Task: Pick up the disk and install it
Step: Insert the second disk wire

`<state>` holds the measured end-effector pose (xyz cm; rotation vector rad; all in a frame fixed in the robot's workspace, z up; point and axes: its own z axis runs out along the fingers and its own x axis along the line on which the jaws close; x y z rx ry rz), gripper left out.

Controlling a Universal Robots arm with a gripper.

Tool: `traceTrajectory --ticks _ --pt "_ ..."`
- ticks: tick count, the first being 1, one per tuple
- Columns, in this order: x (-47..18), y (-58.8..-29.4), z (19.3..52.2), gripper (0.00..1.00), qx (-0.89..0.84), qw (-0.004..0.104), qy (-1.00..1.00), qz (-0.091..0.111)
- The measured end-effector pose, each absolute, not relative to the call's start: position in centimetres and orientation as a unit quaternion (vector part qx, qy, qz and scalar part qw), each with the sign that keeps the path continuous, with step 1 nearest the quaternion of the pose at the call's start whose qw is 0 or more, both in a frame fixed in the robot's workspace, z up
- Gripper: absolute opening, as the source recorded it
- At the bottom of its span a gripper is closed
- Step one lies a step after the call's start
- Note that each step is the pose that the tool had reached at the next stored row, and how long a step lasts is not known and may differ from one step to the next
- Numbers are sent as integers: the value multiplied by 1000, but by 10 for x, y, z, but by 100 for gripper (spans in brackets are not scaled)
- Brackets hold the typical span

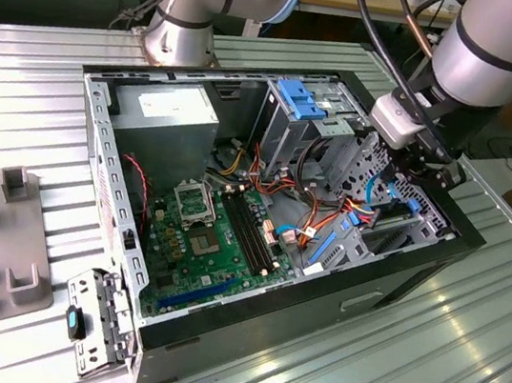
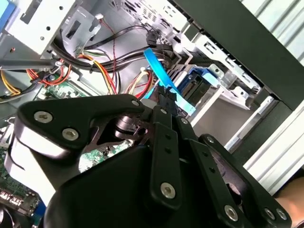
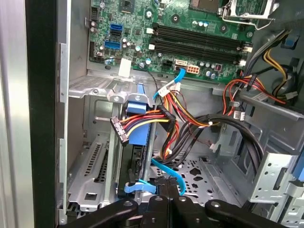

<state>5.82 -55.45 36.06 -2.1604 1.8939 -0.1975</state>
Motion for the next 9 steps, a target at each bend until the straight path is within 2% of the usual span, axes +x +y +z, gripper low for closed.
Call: traceTrajectory --ticks 2,5,9 --pt "60 -554 361 11 -739 127 658 -71" --pt "63 -555 361 11 -729 115 671 -73" --pt "65 -554 361 11 -729 112 671 -71"
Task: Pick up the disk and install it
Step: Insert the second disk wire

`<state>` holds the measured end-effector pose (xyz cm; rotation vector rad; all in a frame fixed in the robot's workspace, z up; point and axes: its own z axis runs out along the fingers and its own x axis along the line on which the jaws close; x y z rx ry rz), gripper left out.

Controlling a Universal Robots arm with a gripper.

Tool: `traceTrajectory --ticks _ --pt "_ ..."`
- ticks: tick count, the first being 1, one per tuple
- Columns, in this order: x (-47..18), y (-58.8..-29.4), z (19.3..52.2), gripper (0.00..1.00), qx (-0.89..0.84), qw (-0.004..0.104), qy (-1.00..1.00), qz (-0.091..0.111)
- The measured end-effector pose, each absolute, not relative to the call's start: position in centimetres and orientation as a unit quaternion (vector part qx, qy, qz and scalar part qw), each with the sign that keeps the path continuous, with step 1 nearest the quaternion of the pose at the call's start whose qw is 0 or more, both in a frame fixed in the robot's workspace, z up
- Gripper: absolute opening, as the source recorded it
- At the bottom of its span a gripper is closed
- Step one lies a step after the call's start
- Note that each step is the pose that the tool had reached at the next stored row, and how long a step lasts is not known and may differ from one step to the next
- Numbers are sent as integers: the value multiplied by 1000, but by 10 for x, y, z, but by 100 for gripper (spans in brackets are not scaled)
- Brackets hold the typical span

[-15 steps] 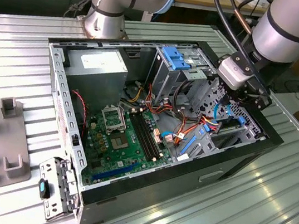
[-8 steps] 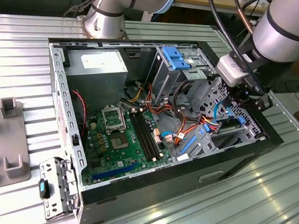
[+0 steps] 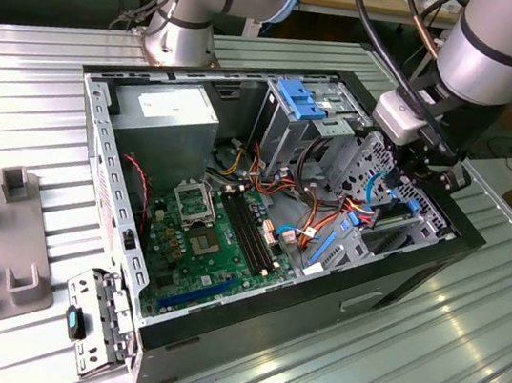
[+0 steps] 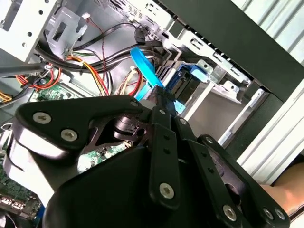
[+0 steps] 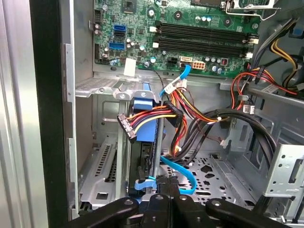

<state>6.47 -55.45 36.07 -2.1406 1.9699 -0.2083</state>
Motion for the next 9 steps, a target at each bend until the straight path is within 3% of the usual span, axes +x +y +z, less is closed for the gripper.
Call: traceTrajectory --ticks 9 --pt "85 -555 360 11 -727 54 683 -42"
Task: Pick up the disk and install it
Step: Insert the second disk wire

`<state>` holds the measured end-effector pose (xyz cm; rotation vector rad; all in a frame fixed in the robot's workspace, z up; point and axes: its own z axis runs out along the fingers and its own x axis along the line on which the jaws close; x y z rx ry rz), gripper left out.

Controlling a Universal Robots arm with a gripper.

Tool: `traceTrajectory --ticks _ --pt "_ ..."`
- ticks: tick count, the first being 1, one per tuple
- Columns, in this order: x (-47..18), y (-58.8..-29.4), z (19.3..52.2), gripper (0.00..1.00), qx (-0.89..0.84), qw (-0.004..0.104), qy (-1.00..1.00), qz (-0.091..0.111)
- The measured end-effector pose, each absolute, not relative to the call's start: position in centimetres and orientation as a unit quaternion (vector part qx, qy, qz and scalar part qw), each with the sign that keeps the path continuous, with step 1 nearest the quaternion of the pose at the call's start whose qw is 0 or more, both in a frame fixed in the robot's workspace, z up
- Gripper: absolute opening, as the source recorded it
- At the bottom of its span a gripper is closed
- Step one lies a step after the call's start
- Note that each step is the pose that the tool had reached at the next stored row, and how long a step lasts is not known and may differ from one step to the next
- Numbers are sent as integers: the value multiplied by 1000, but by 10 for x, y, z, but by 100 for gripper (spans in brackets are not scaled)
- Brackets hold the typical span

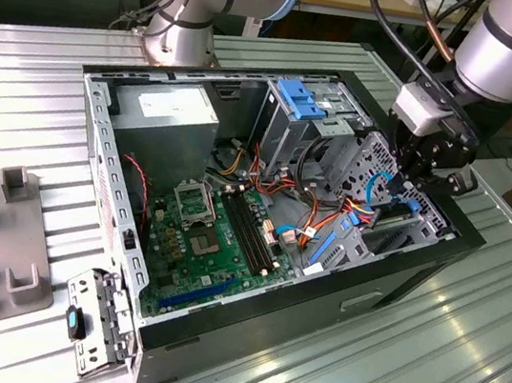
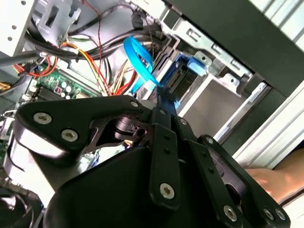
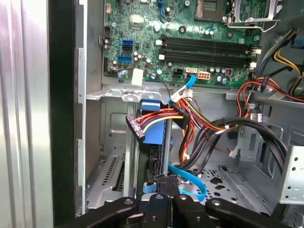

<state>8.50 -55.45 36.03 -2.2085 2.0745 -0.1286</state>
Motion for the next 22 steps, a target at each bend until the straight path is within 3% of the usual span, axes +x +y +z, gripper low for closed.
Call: traceTrajectory --ticks 3,7,19,20,22 --pt "88 -555 360 11 -723 40 689 -38" --pt "103 -555 360 11 -724 31 689 -29" --pt "103 -565 362 11 -723 32 690 -27" --pt "103 -567 362 24 -723 32 690 -27" --pt "103 -570 362 36 -722 32 690 -27"
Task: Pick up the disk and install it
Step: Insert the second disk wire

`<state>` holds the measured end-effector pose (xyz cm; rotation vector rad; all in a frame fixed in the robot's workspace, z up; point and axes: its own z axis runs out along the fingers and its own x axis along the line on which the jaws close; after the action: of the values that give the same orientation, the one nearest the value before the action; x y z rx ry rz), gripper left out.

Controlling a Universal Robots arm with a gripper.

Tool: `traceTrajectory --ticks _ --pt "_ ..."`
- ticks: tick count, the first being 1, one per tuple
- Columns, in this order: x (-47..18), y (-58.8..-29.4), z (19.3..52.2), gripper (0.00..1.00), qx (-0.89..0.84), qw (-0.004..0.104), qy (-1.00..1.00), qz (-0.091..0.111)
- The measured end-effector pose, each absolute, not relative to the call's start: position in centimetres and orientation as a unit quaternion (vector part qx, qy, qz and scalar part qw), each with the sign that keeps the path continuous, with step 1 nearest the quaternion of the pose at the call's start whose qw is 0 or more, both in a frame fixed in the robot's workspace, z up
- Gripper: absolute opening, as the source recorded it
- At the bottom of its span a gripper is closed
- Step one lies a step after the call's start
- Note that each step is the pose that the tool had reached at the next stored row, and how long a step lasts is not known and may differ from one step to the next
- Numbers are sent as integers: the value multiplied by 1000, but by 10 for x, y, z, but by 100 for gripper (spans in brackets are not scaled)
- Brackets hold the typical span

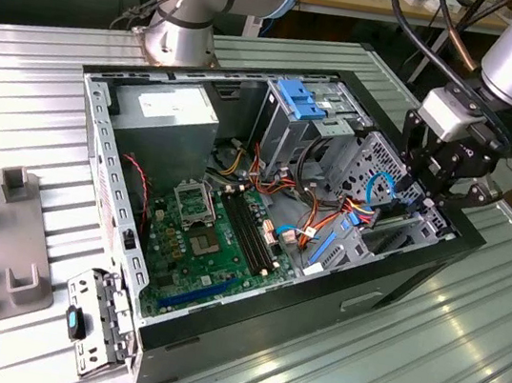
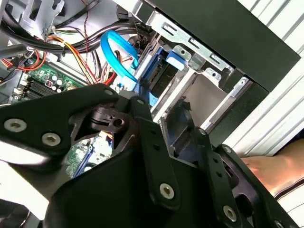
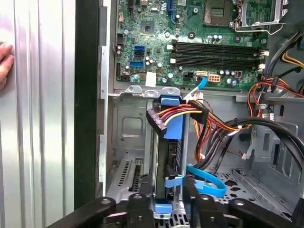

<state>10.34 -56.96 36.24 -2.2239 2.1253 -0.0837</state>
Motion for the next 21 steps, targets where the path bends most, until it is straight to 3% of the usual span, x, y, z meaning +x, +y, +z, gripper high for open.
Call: traceTrajectory --ticks 1,3,11,12,14,21 --pt "103 -571 362 42 -722 40 691 -19" --pt "103 -572 362 42 -721 50 691 -10" --pt "103 -577 356 42 -699 48 714 -7" --pt "103 -577 356 42 -698 52 714 -3" --pt "103 -577 356 42 -692 75 718 20" --pt "103 -578 354 42 -667 86 740 28"
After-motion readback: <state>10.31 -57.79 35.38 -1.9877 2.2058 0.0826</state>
